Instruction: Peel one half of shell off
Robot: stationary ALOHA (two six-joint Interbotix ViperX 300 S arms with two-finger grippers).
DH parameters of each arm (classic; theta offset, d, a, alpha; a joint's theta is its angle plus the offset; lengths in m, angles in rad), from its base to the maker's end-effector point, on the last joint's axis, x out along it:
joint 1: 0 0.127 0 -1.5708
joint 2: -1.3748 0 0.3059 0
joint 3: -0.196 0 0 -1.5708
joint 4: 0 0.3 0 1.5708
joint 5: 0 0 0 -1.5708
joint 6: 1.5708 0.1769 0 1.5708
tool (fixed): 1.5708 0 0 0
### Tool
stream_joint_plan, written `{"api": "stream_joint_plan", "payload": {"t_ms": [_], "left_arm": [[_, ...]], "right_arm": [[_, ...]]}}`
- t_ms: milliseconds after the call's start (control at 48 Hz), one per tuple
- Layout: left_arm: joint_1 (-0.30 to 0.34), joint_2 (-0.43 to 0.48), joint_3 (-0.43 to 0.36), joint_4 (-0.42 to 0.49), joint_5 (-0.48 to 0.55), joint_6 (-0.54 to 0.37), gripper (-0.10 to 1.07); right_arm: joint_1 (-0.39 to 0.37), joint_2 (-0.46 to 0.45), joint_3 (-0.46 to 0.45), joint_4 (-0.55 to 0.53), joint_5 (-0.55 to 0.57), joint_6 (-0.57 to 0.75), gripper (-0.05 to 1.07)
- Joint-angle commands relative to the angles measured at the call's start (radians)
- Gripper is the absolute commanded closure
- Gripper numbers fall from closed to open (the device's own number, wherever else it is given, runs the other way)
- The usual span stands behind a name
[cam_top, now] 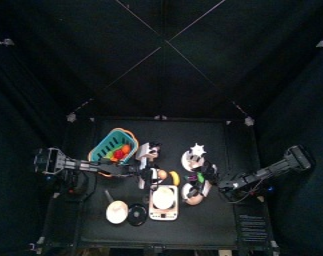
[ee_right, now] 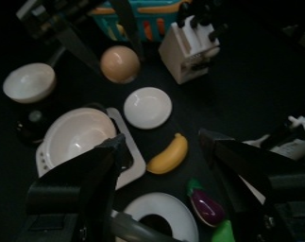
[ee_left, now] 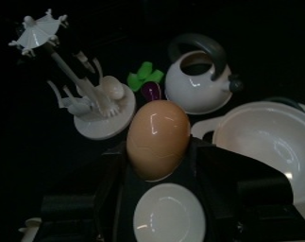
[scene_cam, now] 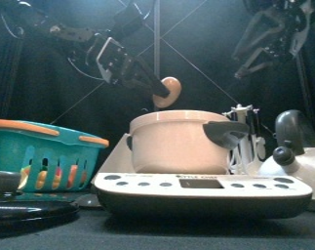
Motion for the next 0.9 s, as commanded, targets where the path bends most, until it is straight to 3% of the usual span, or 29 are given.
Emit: {"api": "stream_joint_plan", "payload": {"t_ms": [0,229,479,875], "left_arm": [[-0.003,0.006,-0.041,-0.054,-0.018,0.003,0.25],[-0.035,0.043,-0.086,-0.124,-0.034,0.005,0.25],[-0.04,0.12,-0.156,-0.106,-0.015,0.015,0.25],[-0.035,0.101,-0.163,-0.06,-0.006,0.018,0.25]], "right_arm": [[-0.038,0.015,-0.029,-0.002,-0.072,-0.003,0.08],[-0.106,0.051,-0.031,0.058,-0.146,0.0,0.08],[-0.212,0.075,-0.06,0.207,-0.242,-0.002,0.08],[-0.281,0.117,-0.04,0.288,-0.345,-0.002,0.08]]}}
